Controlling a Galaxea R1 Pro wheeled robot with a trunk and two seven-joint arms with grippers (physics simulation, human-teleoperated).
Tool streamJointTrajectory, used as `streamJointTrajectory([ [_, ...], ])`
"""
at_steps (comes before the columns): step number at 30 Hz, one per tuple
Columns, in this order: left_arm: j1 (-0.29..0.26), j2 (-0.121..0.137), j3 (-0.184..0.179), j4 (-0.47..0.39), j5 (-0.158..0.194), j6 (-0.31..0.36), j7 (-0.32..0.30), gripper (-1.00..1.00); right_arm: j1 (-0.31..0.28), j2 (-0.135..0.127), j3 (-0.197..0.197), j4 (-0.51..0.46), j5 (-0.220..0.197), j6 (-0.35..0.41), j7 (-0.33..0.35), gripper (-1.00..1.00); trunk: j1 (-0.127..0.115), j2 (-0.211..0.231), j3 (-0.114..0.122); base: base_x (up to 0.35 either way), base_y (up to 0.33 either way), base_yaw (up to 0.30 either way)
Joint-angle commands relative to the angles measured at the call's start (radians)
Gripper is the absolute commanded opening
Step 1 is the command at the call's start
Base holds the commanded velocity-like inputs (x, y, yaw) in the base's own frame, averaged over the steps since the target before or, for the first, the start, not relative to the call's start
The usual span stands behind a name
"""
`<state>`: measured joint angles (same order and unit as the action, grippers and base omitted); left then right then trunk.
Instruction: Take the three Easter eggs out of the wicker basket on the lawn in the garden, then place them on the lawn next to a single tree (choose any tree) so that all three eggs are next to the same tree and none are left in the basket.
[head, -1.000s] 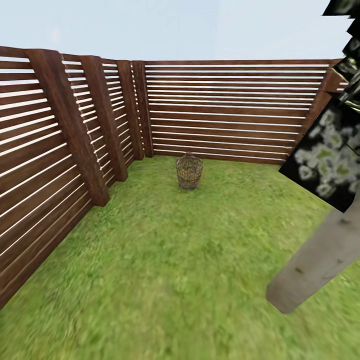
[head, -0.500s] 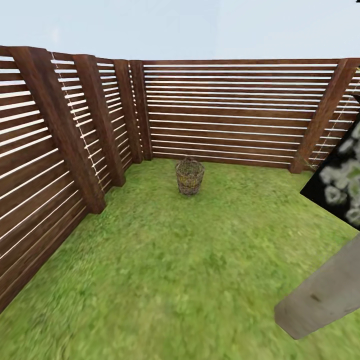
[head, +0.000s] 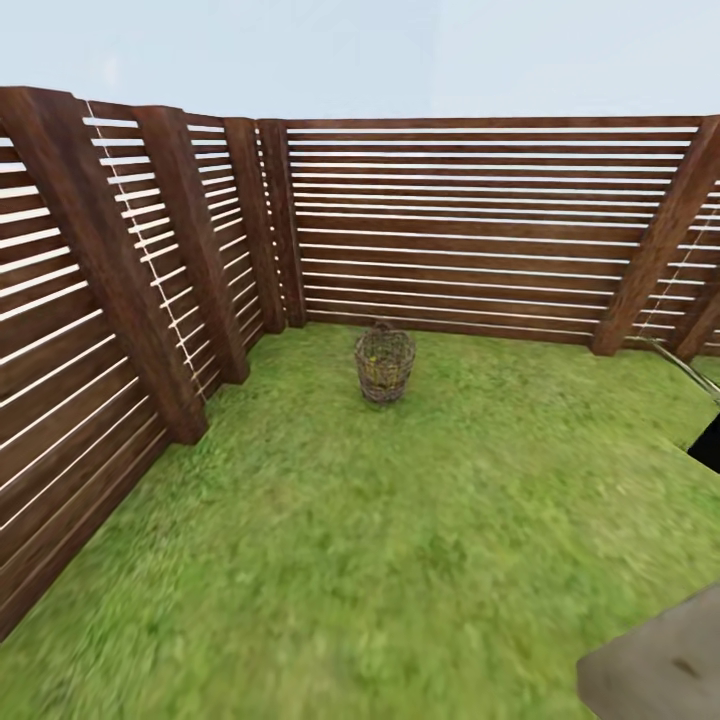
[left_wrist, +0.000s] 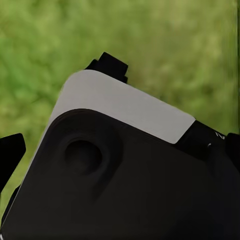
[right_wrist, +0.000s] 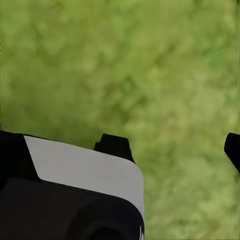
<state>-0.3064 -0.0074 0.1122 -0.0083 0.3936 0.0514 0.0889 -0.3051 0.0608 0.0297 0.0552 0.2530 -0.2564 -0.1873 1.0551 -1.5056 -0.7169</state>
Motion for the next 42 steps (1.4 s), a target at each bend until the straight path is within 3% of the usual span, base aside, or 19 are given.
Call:
streamJointTrajectory([
  [1,0.000,0.000,0.008,-0.001,-0.002,0.004,0.003,1.00,-0.002,0.000,0.003,0.005,0.006,-0.006,-0.007,1.00,0.001,0.000,-0.001,0.339,0.079,0.000],
  [42,0.000,-0.001,0.007,-0.006,-0.004,0.005,0.003,1.00,-0.002,0.007,0.002,0.000,0.007,-0.010,-0.007,1.00,0.001,0.000,-0.001,0.339,0.069,0.000],
])
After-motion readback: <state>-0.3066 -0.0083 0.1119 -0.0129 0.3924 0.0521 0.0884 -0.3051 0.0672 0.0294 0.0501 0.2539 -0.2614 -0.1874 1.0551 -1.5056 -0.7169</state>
